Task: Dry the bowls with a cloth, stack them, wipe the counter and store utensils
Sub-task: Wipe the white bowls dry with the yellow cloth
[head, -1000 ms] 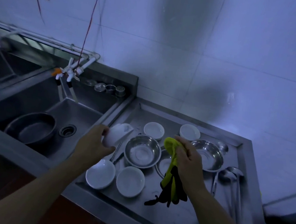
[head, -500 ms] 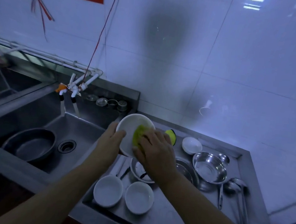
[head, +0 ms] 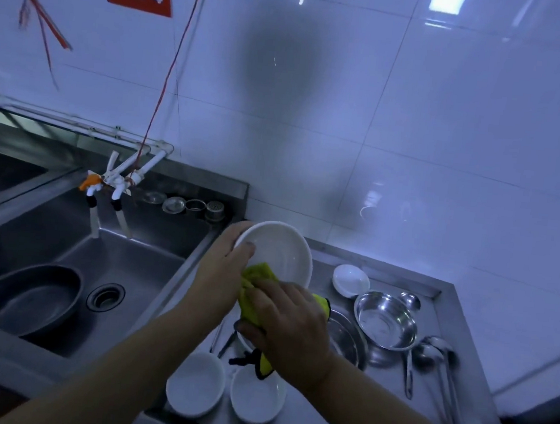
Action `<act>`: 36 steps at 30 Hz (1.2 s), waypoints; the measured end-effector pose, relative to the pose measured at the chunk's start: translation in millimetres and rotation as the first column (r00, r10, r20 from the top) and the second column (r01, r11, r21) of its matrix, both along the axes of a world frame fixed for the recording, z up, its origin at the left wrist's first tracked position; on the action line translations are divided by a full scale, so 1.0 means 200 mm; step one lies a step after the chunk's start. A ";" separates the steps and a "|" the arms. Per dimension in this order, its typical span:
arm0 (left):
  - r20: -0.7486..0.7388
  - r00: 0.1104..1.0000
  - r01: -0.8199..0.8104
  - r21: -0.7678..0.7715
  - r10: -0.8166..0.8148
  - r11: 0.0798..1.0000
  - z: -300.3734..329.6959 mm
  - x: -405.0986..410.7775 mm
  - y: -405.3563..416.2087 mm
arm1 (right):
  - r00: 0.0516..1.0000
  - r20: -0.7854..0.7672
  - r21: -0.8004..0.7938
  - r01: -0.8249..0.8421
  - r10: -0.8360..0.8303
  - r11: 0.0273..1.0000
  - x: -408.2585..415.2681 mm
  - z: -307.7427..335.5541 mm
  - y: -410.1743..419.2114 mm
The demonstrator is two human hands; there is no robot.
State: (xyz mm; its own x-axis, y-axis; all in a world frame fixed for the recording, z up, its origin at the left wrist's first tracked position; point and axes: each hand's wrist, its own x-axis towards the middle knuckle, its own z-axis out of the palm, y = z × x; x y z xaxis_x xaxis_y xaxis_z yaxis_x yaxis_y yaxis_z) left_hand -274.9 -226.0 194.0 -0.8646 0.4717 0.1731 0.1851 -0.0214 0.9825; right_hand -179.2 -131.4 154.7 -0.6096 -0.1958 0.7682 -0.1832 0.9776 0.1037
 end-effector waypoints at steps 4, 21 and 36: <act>-0.060 0.970 0.223 -0.144 -0.234 0.964 0.09 -0.04 -0.03 | 0.982 0.072 0.296 -0.190 0.176 0.936 0.05 0.06 0.23; -0.139 0.948 0.254 -0.214 -0.287 0.943 0.12 -0.09 0.10 | 1.000 0.009 0.325 0.022 -0.027 0.945 0.06 0.07 0.26; 0.132 0.801 0.585 -0.380 -0.583 0.717 0.25 -0.14 0.07 | 0.957 0.059 0.516 -0.272 0.283 0.812 0.05 0.12 0.45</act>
